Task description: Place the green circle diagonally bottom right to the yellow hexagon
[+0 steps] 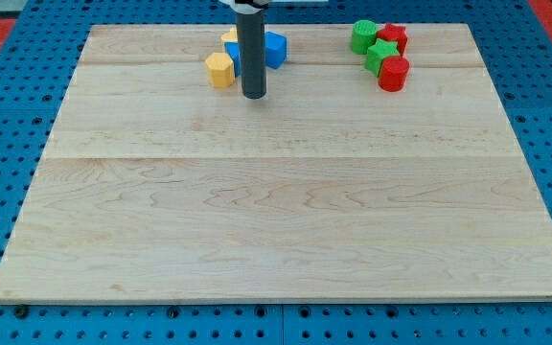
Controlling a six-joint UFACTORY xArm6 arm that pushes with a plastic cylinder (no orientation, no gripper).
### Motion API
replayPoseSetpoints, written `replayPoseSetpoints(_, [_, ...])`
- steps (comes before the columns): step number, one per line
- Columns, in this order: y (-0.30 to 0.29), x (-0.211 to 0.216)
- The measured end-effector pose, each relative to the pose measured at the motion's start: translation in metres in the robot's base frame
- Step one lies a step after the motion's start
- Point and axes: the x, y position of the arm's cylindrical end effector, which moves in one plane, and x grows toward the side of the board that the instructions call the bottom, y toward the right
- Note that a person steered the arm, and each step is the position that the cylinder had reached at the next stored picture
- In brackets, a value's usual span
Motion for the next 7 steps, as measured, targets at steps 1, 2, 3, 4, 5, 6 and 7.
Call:
replayPoseSetpoints(1, [0.000,0.001])
replayPoseSetpoints(2, [0.022,0.025])
replayPoseSetpoints(3, [0.112,0.064])
replayPoseSetpoints(4, [0.237,0.048])
replayPoseSetpoints(5, [0.300,-0.033])
replayPoseSetpoints(6, [0.331,-0.115])
replayPoseSetpoints(7, [0.334,-0.142])
